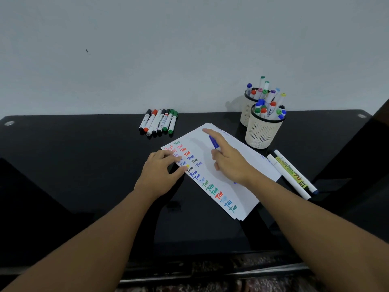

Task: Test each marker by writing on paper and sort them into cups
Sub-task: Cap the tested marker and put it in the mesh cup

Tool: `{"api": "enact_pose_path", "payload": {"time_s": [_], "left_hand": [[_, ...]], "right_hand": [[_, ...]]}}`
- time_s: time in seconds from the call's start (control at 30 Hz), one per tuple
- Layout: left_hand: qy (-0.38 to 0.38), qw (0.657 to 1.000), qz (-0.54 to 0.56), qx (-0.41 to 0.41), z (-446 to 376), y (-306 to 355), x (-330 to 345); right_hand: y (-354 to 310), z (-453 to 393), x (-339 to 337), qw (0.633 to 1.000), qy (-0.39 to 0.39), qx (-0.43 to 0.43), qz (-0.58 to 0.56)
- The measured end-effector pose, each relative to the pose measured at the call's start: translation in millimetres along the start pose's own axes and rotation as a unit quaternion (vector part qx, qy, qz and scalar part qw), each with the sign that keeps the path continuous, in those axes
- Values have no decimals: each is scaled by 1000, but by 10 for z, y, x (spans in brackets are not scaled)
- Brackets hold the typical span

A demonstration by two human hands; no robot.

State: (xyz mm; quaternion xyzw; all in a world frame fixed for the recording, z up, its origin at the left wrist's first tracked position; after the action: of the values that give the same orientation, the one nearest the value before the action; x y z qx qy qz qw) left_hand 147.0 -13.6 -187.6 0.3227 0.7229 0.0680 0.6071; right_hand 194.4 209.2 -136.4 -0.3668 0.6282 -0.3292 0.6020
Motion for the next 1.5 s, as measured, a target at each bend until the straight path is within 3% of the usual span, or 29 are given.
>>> {"api": "enact_pose_path", "payload": {"time_s": [0.13, 0.23, 0.4, 0.57, 0.6, 0.73, 0.83, 0.9, 1.0, 1.23, 1.5], "left_hand": [[6, 1000, 0, 1, 13, -6, 6], [10, 1000, -3, 5, 14, -13, 7], [14, 1000, -4, 8, 2, -14, 21], [16, 1000, -5, 8, -6, -8, 22], [16, 1000, -5, 9, -5, -7, 23], [17, 1000, -3, 9, -4, -22, 32], [18, 1000, 0, 11, -18, -22, 38], [18, 1000, -3, 15, -18, -20, 33], [19, 1000, -6, 15, -11, -17, 25], [23, 1000, -6, 14, -15, -22, 33], [15, 1000, -18, 13, -17, -4, 20]], "right_hand": [[-51, -86, -84, 999, -3, 46, -28], [-176, -222, -251, 984, 19, 106, -143], [-462, -415, -592, 967, 6, 97, -236], [-663, -567, -968, 882, 65, 108, -454], [-672, -603, -1024, 883, 77, 105, -450], [-615, -743, -1181, 950, 162, 72, -258], [-603, -815, -1289, 961, 202, 48, -181], [-637, -855, -1383, 977, 202, 36, -52], [-635, -942, -1551, 971, 209, 26, 113], [-391, -1103, -1973, 948, 290, 43, 127], [-230, -1249, -2031, 949, 256, 82, 166]]}}
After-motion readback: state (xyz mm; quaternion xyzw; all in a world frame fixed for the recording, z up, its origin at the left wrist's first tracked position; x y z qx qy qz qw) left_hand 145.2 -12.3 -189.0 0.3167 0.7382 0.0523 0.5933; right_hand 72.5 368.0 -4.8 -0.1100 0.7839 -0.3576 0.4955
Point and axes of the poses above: each hand's wrist, its own z-axis away from the middle knuckle, its own x-axis out of the palm, y = z × x, the point moved 4 cm from there along -z, towards the middle knuckle, and after that the axes turned 6 degrees about -z, right-handed, at the moved point
